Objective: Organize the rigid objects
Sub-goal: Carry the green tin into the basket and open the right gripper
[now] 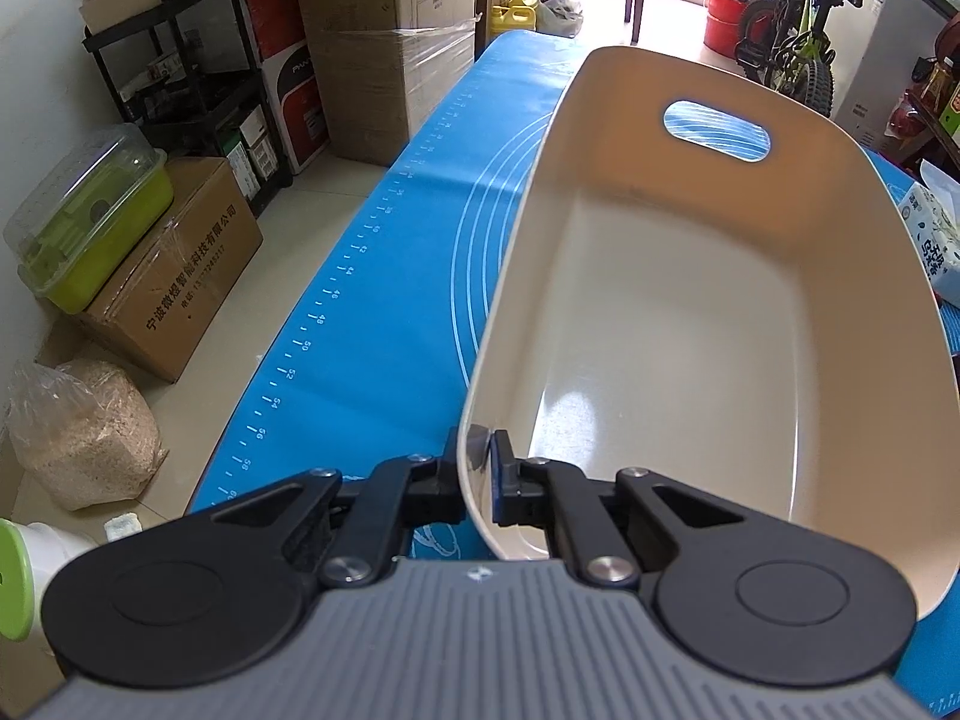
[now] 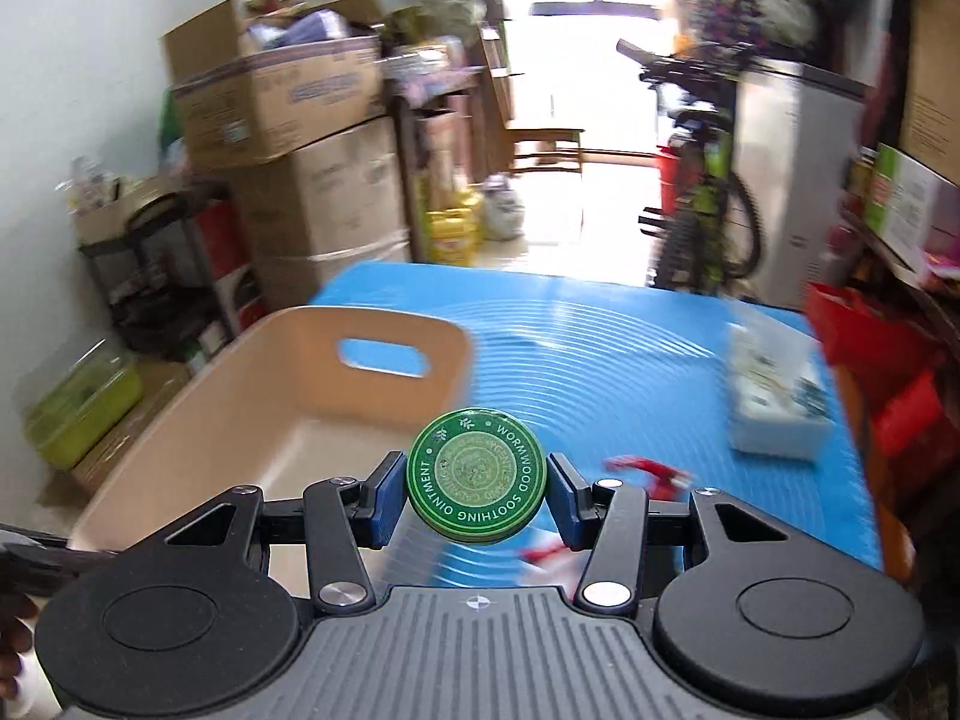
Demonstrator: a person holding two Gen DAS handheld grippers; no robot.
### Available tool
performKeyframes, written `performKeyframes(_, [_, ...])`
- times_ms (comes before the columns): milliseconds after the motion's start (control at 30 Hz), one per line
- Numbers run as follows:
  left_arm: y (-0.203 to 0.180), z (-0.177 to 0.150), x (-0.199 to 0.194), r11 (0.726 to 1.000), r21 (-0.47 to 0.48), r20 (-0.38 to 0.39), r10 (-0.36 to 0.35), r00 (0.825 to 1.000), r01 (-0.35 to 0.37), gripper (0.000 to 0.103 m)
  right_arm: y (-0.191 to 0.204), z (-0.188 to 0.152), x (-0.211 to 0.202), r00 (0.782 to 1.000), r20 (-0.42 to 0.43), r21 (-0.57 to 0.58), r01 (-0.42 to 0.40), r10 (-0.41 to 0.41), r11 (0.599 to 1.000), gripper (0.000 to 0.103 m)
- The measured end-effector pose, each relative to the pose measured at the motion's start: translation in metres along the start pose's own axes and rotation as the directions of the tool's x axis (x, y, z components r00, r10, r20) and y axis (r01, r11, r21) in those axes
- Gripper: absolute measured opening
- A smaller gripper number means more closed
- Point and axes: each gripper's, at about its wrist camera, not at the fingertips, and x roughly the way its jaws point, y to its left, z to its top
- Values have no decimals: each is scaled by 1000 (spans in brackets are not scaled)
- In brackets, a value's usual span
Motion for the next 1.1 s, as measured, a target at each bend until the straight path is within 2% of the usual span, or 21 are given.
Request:
performKeyframes(133, [1, 0, 0, 1000, -10, 0, -6, 1000, 6, 9, 37, 8, 23, 998, -49, -43, -49, 47, 998, 55])
performKeyframes(333, [2, 1, 0, 1000, -14, 0, -7, 1000, 7, 8, 81, 0, 51, 988, -142, -132, -75, 56, 988, 55])
performKeyframes(567, [3, 1, 0, 1000, -18, -1, -9, 1000, 9, 8, 97, -19, 74, 970, -241, -208, -85, 33, 974, 55])
performKeyframes(733, [2, 0, 1, 1000, -15, 0, -5, 1000, 5, 9, 104, -30, 87, 945, -328, -242, -103, 18, 965, 55])
performKeyframes(800, [2, 0, 1, 1000, -15, 0, -4, 1000, 4, 9, 105, -31, 87, 945, -327, -245, -105, 19, 964, 55])
performKeyframes(833, [2, 0, 1, 1000, -16, 0, -5, 1000, 5, 9, 105, -30, 85, 947, -319, -241, -102, 20, 965, 61])
performKeyframes(933, [2, 0, 0, 1000, -19, 0, -5, 1000, 5, 9, 99, -25, 73, 955, -292, -215, -110, 43, 971, 67])
performKeyframes(1033, [2, 0, 0, 1000, -22, -1, -6, 1000, 6, 9, 90, -18, 56, 973, -227, -166, -92, 52, 982, 79])
performKeyframes(1100, [3, 0, 0, 1000, -23, -1, -7, 1000, 7, 9, 81, -14, 45, 978, -198, -129, -92, 65, 987, 81])
